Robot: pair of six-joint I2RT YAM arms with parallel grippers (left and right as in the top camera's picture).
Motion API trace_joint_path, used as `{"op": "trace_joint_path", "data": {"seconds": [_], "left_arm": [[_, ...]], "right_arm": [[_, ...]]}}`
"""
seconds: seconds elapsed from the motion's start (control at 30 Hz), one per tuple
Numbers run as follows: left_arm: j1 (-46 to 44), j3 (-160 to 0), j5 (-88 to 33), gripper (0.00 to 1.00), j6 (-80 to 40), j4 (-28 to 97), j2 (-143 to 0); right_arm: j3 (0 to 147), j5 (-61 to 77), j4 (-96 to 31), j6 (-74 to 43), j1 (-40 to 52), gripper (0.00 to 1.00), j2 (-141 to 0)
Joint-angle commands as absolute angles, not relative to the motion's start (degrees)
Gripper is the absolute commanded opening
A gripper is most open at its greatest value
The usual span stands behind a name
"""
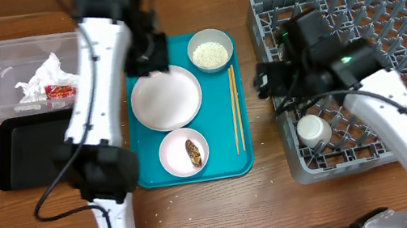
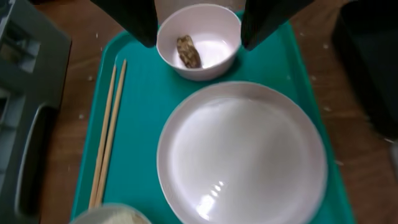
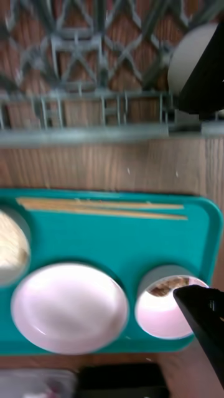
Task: Sort waste into correct bins and load items into the dishwasher
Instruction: 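Reach left gripper to the pink bowl and grasp its rim, then carry pink bowl with left gripper over black tray and tip out scraps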
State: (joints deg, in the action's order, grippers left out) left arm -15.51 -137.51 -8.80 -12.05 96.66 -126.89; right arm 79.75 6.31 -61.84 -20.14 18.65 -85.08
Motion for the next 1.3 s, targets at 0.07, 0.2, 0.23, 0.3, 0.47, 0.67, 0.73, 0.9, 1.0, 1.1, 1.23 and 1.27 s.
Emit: {"op": "trace_joint_path", "data": {"seconds": [0.07, 0.2, 0.23, 0.3, 0.47, 0.67, 0.73, 0.9, 1.0, 1.1, 1.23, 1.27], "left_arm": [[-22.90, -128.68, -5.17, 0.45, -19.33, 96.82, -125.86], [-28.36, -124.11, -3.27, 0.44, -24.51, 94.94, -125.86], [-29.76, -123.13, -2.83, 0.44, -25.63, 94.13, -125.86], [-32.67, -121.05, 0.01, 0.46, -30.35, 93.12, -125.86], [-36.82, -114.91, 4.93, 0.49, -39.35, 89.67, -125.86], [-38.13, -107.94, 7.55, 0.47, -44.80, 86.28, -125.86], [-38.28, -106.69, 8.82, 0.48, -46.19, 86.02, -125.86], [-38.30, -104.81, 8.99, 0.49, -46.28, 84.09, -125.86], [-38.30, -101.97, 8.73, 0.48, -46.24, 82.76, -125.86], [-38.28, -99.29, 6.37, 0.43, -43.59, 79.40, -125.86], [-38.22, -98.39, 3.95, 0.20, -40.66, 77.28, -125.86], [-38.22, -98.41, 3.95, 0.11, -40.66, 77.28, -125.86]], "right_arm": [[80.01, 4.80, -63.07, -17.93, 10.15, 0.91, -82.08], [80.01, 4.73, -64.62, -15.42, 6.70, 0.91, -82.08], [80.01, 4.75, -64.77, -14.72, 6.20, 0.91, -82.08], [80.01, 4.56, -65.17, -14.50, 5.19, 0.91, -82.08], [80.01, 4.56, -66.57, -11.90, 3.92, 0.92, -82.08], [80.01, 4.56, -67.26, -11.66, 3.14, 0.93, -82.08], [80.01, 4.56, -67.35, -11.66, 3.14, 0.94, -82.08], [80.01, 4.56, -67.51, -11.49, 3.14, 0.95, -82.08], [79.99, 4.54, -67.70, -11.46, 3.14, 0.95, -82.08], [79.99, 4.54, -67.59, -11.46, 3.14, 0.95, -82.08], [79.99, 4.10, -67.59, -11.49, 3.14, 0.95, -82.08], [79.99, 3.90, -67.61, -11.49, 3.14, 0.95, -82.08]]}}
